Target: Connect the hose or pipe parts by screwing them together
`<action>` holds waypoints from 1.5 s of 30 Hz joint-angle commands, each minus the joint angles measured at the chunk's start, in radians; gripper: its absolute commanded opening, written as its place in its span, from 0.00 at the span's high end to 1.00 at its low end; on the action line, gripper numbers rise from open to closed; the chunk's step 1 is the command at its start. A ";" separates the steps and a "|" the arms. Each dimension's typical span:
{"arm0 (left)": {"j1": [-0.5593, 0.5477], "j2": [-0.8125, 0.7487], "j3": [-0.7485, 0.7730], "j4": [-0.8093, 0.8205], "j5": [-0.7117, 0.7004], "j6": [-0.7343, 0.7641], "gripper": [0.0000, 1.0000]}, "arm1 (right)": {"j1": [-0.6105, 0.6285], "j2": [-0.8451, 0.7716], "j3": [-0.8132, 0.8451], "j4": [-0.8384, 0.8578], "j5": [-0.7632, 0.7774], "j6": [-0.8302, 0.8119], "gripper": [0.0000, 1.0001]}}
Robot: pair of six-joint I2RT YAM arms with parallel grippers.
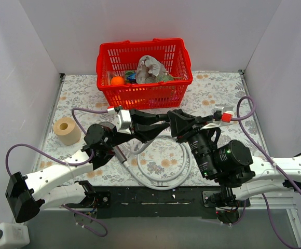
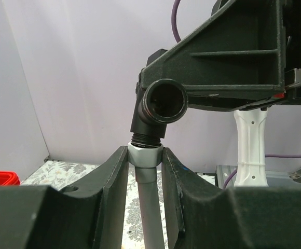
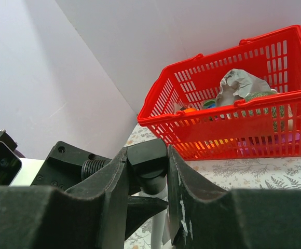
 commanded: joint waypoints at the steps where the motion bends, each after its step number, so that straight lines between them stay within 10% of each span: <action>1: 0.028 -0.053 0.078 0.238 -0.152 0.042 1.00 | 0.074 0.107 -0.003 -0.308 -0.024 0.086 0.99; 12: 0.028 -0.047 0.071 0.183 -0.020 0.146 1.00 | 0.063 0.259 0.325 -0.960 0.025 0.462 0.99; 45: 0.028 -0.034 0.058 0.215 0.003 0.154 1.00 | -0.121 0.357 0.471 -1.404 -0.157 0.990 0.99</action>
